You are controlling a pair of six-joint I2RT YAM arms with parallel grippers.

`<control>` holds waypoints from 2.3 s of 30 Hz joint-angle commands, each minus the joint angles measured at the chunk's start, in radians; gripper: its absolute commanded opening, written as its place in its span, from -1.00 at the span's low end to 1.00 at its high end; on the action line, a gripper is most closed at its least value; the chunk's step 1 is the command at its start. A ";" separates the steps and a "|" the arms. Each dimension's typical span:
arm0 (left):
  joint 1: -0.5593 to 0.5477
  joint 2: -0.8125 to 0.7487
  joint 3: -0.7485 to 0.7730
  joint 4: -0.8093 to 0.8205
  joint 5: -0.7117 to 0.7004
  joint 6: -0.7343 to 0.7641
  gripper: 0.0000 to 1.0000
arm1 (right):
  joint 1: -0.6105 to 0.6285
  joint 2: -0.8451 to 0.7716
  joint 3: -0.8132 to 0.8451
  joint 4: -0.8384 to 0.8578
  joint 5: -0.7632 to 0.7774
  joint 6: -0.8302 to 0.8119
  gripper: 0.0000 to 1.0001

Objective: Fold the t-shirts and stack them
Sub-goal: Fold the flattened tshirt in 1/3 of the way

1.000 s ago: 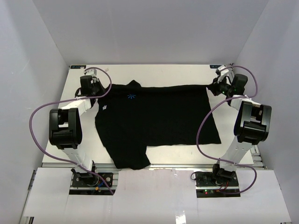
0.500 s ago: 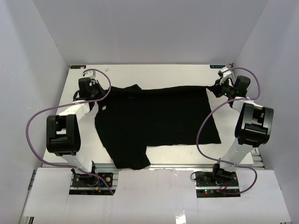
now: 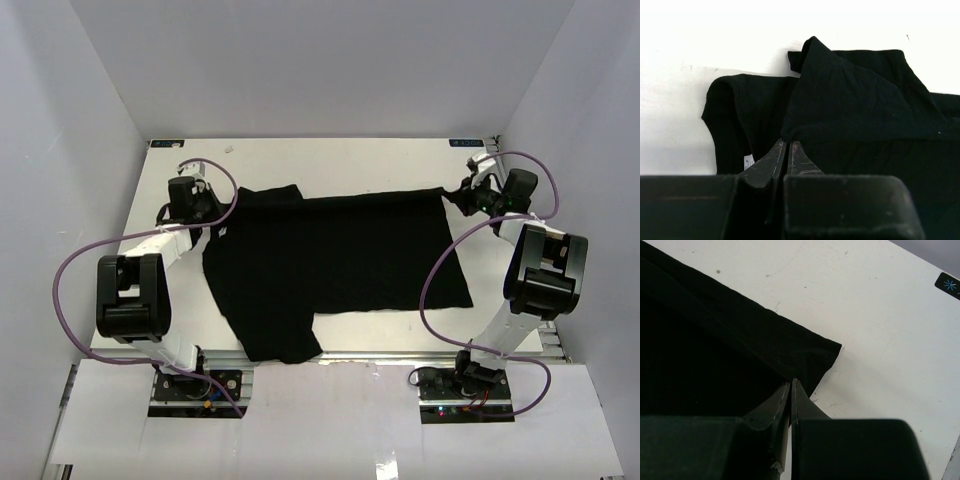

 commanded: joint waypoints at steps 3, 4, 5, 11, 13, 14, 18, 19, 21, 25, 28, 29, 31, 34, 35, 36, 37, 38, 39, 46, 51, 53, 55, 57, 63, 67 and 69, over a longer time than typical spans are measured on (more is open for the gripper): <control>0.008 -0.091 -0.041 -0.014 -0.025 0.013 -0.85 | -0.008 -0.054 -0.042 -0.027 -0.019 -0.061 -0.87; 0.008 -0.094 -0.047 -0.014 -0.023 0.010 -0.85 | -0.008 -0.057 -0.047 -0.029 -0.017 -0.066 -0.87; 0.008 -0.097 -0.052 -0.014 -0.023 0.012 -0.85 | -0.008 -0.061 -0.051 -0.033 -0.016 -0.069 -0.87; 0.006 -0.108 -0.084 -0.016 -0.020 -0.002 -0.85 | -0.009 -0.070 -0.082 -0.038 0.000 -0.092 -0.87; 0.006 -0.104 -0.090 -0.016 -0.020 -0.005 -0.85 | -0.009 -0.067 -0.085 -0.041 0.004 -0.103 -0.87; 0.006 -0.103 -0.093 -0.016 -0.022 -0.001 -0.85 | -0.009 -0.065 -0.086 -0.043 0.007 -0.104 -0.87; 0.006 -0.106 -0.095 -0.025 -0.020 0.001 -0.85 | -0.009 -0.059 -0.076 -0.052 0.023 -0.116 -0.87; 0.006 -0.114 -0.096 -0.028 -0.020 0.001 -0.85 | -0.009 -0.056 -0.074 -0.053 0.026 -0.119 -0.87; 0.005 -0.124 -0.104 -0.032 -0.019 0.001 -0.85 | -0.009 -0.053 -0.073 -0.053 0.032 -0.121 -0.86; 0.003 -0.144 -0.122 -0.040 -0.014 -0.002 -0.85 | -0.009 -0.045 -0.076 -0.053 0.038 -0.123 -0.86; -0.002 -0.150 -0.139 -0.045 -0.012 -0.007 -0.85 | -0.009 -0.045 -0.079 -0.063 0.043 -0.133 -0.86; -0.003 -0.157 -0.142 -0.045 -0.012 -0.008 -0.85 | -0.009 -0.044 -0.079 -0.064 0.044 -0.136 -0.86; -0.003 -0.160 -0.151 -0.046 -0.011 -0.011 -0.85 | -0.009 -0.044 -0.085 -0.069 0.049 -0.149 -0.86; -0.006 -0.167 -0.162 -0.051 -0.012 -0.014 -0.85 | -0.009 -0.042 -0.091 -0.072 0.053 -0.159 -0.85; -0.008 -0.169 -0.168 -0.052 -0.011 -0.014 -0.85 | -0.009 -0.042 -0.093 -0.075 0.052 -0.164 -0.85; -0.008 -0.169 -0.170 -0.054 -0.011 -0.014 -0.85 | -0.009 -0.044 -0.094 -0.079 0.052 -0.170 -0.85; -0.008 -0.170 -0.171 -0.055 -0.012 -0.014 -0.85 | -0.009 -0.044 -0.097 -0.087 0.055 -0.184 -0.85; -0.006 -0.170 -0.176 -0.055 -0.012 -0.014 -0.85 | -0.009 -0.044 -0.102 -0.090 0.055 -0.192 -0.84; -0.008 -0.169 -0.177 -0.055 -0.012 -0.016 -0.85 | -0.009 -0.044 -0.103 -0.093 0.056 -0.201 -0.81; -0.014 -0.158 -0.187 -0.057 -0.005 -0.022 -0.84 | -0.009 -0.050 -0.123 -0.121 0.053 -0.251 -0.72; -0.014 -0.164 -0.194 -0.060 -0.005 -0.024 -0.83 | -0.009 -0.048 -0.134 -0.130 0.066 -0.279 -0.62; -0.015 -0.166 -0.199 -0.065 -0.006 -0.025 -0.84 | -0.009 -0.045 -0.139 -0.132 0.069 -0.285 -0.62; -0.015 -0.173 -0.205 -0.065 -0.015 -0.027 -0.85 | -0.009 -0.050 -0.143 -0.125 0.076 -0.285 -0.63; -0.014 -0.192 -0.208 -0.065 -0.020 -0.030 -0.85 | -0.011 -0.053 -0.146 -0.112 0.079 -0.279 -0.67; -0.014 -0.242 -0.204 -0.068 -0.042 -0.027 -0.85 | -0.020 -0.062 -0.143 -0.089 0.081 -0.250 -0.74; -0.014 -0.262 -0.207 -0.111 -0.042 -0.013 -0.84 | -0.023 -0.062 -0.143 -0.093 0.073 -0.254 -0.74; -0.014 -0.267 -0.220 -0.114 -0.040 -0.014 -0.85 | -0.023 -0.061 -0.143 -0.099 0.072 -0.259 -0.74</control>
